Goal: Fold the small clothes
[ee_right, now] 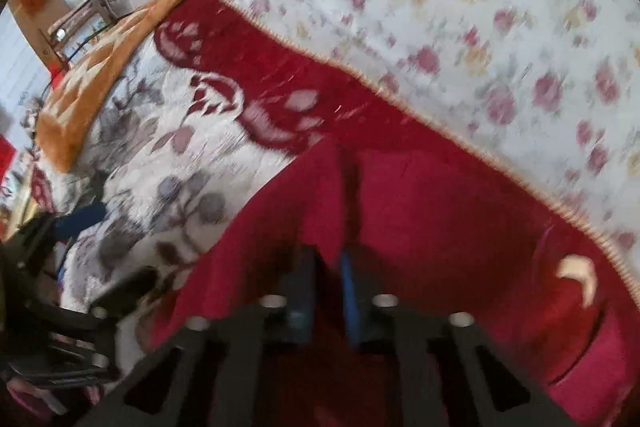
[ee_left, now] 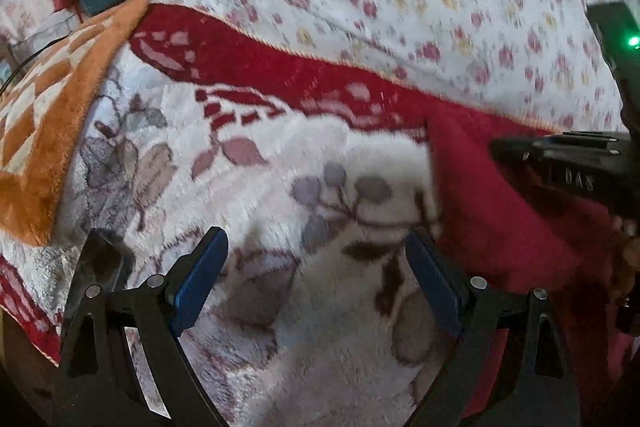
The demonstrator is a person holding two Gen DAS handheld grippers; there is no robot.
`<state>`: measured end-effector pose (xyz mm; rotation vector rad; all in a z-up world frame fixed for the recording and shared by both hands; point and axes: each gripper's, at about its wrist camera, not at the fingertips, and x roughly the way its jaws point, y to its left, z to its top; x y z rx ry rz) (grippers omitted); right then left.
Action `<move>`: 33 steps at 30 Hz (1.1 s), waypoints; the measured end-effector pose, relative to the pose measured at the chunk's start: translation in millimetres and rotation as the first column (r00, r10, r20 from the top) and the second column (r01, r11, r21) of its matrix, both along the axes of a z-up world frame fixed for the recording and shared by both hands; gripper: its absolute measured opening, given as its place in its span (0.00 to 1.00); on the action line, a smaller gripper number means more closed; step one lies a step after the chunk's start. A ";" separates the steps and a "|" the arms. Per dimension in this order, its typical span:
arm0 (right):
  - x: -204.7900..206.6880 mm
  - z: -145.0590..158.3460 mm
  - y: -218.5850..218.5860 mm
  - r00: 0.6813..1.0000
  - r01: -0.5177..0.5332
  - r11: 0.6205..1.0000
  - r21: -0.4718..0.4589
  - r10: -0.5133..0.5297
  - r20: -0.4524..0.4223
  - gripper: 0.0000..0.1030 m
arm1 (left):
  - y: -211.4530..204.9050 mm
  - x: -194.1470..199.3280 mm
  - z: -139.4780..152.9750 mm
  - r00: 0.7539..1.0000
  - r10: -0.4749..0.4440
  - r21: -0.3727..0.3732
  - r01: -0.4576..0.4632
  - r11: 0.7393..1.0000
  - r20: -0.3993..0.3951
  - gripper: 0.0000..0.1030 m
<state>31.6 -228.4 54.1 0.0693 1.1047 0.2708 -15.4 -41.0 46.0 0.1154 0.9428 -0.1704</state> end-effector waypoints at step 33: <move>-184.4 22.4 -180.9 0.825 0.556 0.817 -0.152 -0.565 -0.023 0.33 | -58.5 -13.9 -16.2 0.996 -0.094 0.043 0.094 0.995 -0.005 0.88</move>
